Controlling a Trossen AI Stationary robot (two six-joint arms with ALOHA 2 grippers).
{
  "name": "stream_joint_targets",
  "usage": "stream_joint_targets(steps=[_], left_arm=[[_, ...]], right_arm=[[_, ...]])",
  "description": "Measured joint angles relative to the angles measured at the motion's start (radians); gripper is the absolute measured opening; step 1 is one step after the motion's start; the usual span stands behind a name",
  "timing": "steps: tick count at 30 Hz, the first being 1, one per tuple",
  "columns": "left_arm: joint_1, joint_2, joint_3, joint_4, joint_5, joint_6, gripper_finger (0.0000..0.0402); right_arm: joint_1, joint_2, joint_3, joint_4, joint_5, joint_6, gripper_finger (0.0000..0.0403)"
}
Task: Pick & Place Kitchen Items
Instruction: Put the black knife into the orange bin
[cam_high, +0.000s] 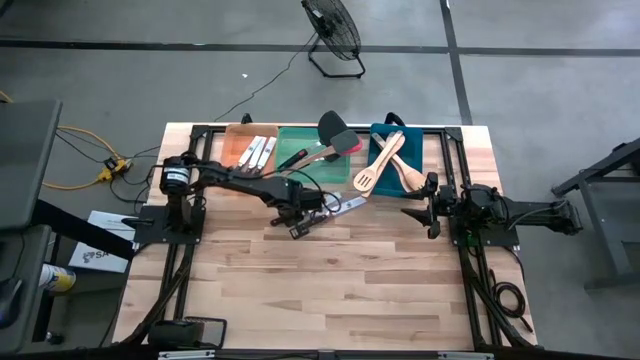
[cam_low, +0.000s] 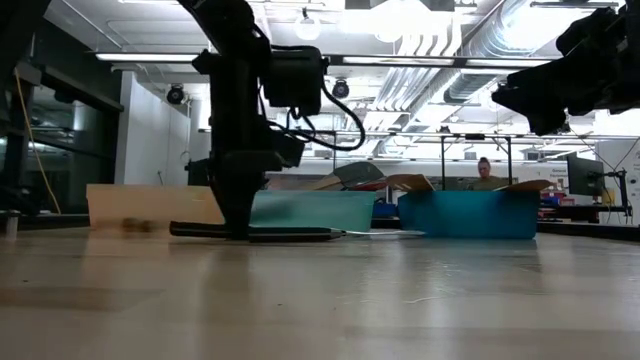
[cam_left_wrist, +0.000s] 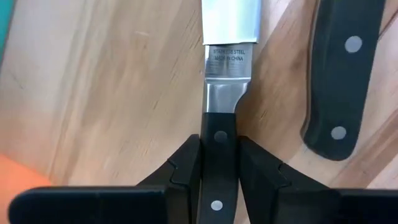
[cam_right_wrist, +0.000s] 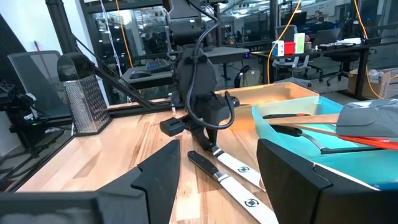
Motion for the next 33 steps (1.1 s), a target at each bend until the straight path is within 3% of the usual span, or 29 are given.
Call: stream_joint_targets(steps=[16, 25, 33], left_arm=[[-0.068, -0.165, 0.001, -0.084, -0.076, -0.019, 0.0076], [-0.061, -0.290, 0.001, -0.230, -0.227, -0.113, 0.0076], [0.025, -0.372, 0.003, -0.416, -0.402, -0.274, 0.0076]], right_arm=[[0.000, 0.014, 0.000, 0.001, -0.001, 0.000, 0.0205], [0.000, 0.017, 0.000, 0.000, 0.000, 0.000, 0.0205], [0.000, 0.017, 0.000, 0.000, 0.000, 0.000, 0.0205]])
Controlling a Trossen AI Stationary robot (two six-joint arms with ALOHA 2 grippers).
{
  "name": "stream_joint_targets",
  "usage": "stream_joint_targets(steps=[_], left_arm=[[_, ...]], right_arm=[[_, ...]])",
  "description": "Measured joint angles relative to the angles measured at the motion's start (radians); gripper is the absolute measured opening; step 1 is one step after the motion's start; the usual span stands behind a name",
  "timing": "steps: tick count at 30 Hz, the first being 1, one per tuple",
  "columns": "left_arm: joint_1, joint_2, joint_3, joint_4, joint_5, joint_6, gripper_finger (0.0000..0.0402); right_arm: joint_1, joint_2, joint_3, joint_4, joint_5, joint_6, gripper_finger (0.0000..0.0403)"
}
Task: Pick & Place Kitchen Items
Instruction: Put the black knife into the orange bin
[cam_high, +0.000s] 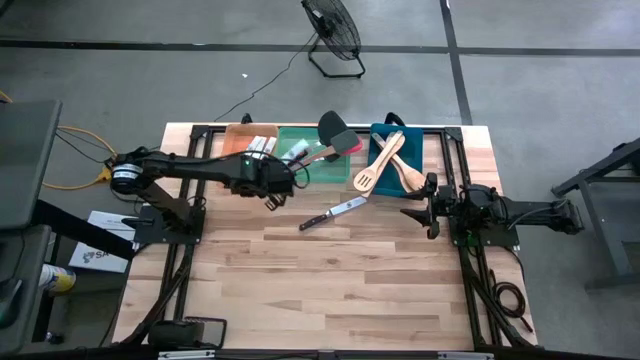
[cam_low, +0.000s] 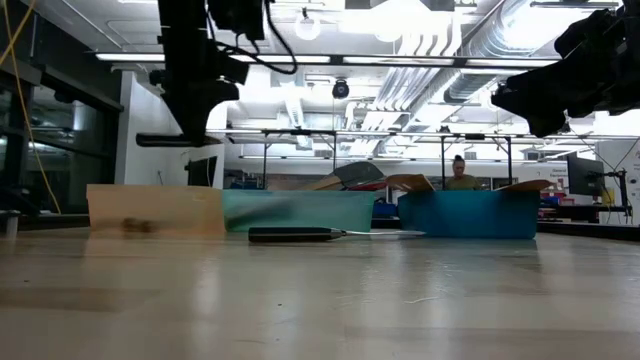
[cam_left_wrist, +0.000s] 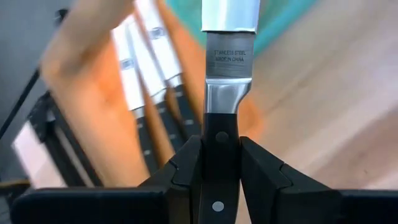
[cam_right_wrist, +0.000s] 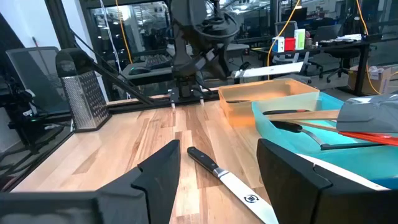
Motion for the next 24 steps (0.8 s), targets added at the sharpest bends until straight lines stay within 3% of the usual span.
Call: stream_joint_targets(steps=[10, 24], left_arm=[[0.158, -0.008, -0.066, 0.015, -0.013, 0.002, 0.0076], [0.388, -0.035, -0.273, 0.267, 0.073, 0.053, 0.0076]], right_arm=[[0.000, 0.000, 0.000, 0.000, 0.000, 0.000, 0.0205], [0.000, 0.000, 0.000, 0.000, 0.000, 0.000, 0.0205]])
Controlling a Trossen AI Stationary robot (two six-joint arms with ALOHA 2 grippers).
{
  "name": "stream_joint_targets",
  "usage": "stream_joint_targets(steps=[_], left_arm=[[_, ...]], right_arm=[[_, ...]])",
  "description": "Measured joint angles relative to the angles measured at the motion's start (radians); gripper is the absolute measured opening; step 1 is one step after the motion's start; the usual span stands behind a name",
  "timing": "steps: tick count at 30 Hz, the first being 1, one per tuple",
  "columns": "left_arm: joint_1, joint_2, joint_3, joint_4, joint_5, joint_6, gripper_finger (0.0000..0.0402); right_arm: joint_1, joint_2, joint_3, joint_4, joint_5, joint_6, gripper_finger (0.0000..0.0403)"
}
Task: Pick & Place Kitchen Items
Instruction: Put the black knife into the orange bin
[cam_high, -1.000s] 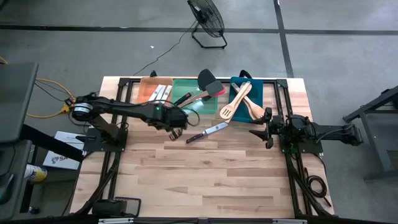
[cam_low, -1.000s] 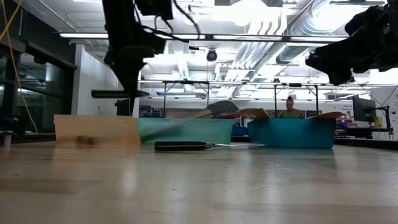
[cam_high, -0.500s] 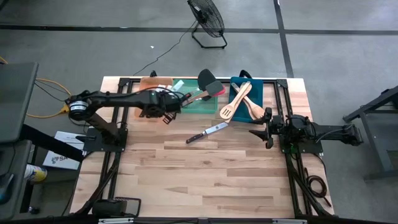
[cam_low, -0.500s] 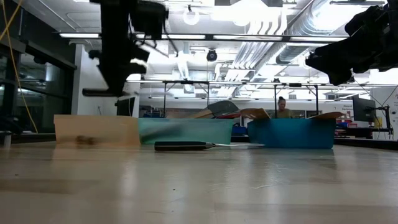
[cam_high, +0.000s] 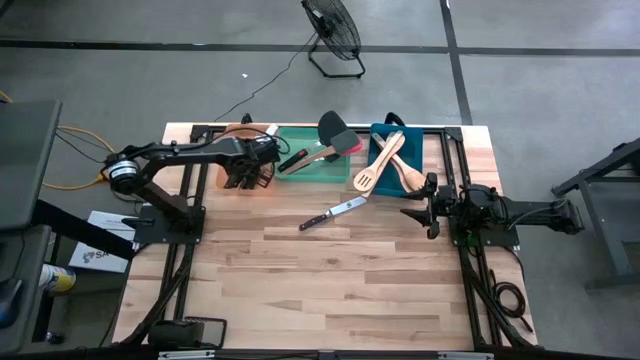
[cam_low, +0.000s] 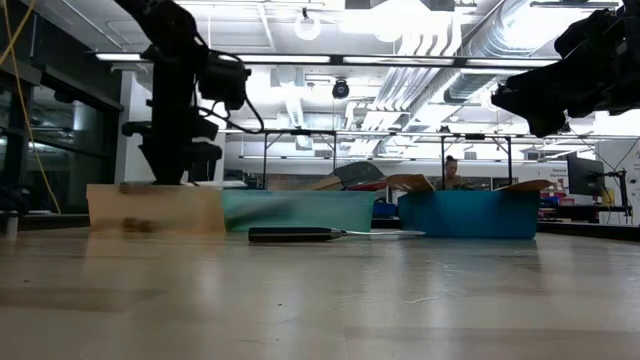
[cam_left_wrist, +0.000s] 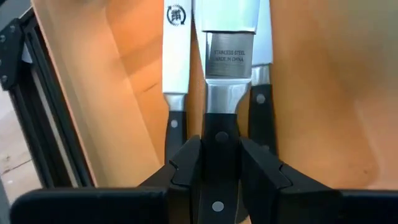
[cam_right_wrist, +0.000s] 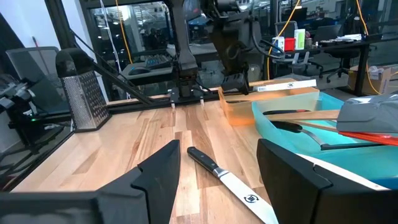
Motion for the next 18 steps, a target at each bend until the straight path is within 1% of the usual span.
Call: stream_joint_targets(steps=[4, 14, 18], left_arm=[[0.032, 0.000, -0.019, 0.009, 0.007, 0.015, 0.0076], [0.090, 0.000, -0.053, 0.054, 0.081, 0.057, 0.0076], [0.096, 0.004, -0.056, 0.068, 0.081, 0.073, 0.0076]], right_arm=[[0.000, 0.000, 0.000, 0.000, 0.000, 0.000, 0.0205], [0.000, 0.000, 0.000, 0.000, 0.000, 0.000, 0.0205], [0.000, 0.000, 0.000, 0.000, 0.000, 0.000, 0.0205]])
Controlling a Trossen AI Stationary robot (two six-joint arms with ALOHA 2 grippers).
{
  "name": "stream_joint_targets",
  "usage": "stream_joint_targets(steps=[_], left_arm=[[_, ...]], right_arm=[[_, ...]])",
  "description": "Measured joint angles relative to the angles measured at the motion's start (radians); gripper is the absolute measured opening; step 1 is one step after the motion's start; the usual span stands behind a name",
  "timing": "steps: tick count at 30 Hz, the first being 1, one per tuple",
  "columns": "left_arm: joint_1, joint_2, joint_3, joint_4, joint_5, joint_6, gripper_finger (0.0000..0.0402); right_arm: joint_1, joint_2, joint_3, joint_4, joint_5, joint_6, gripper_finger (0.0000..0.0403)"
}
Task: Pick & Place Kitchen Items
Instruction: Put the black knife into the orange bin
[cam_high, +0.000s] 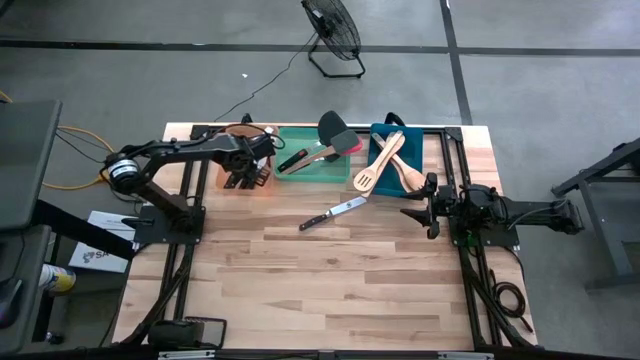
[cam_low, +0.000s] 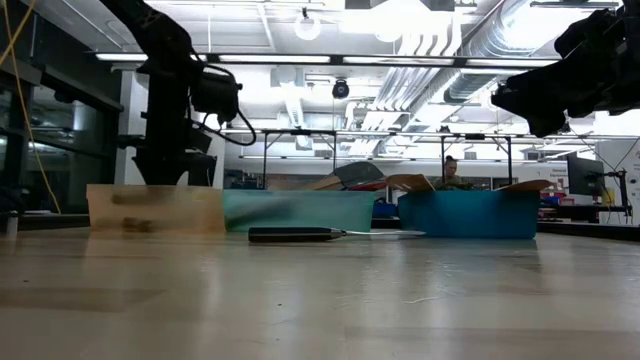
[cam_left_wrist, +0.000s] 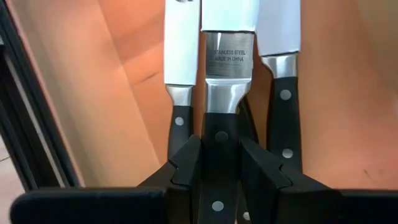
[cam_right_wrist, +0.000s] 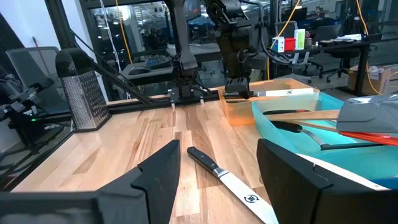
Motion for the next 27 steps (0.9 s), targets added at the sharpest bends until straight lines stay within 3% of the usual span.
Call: stream_joint_targets(steps=[19, 27], left_arm=[[0.024, 0.060, 0.000, 0.040, 0.025, 0.032, 0.0096], [0.023, 0.060, 0.000, 0.040, 0.024, 0.047, 0.0133]], right_arm=[[0.000, 0.000, 0.000, 0.000, 0.000, 0.000, 0.0205], [0.000, 0.000, 0.000, 0.000, 0.000, 0.000, 0.0205]])
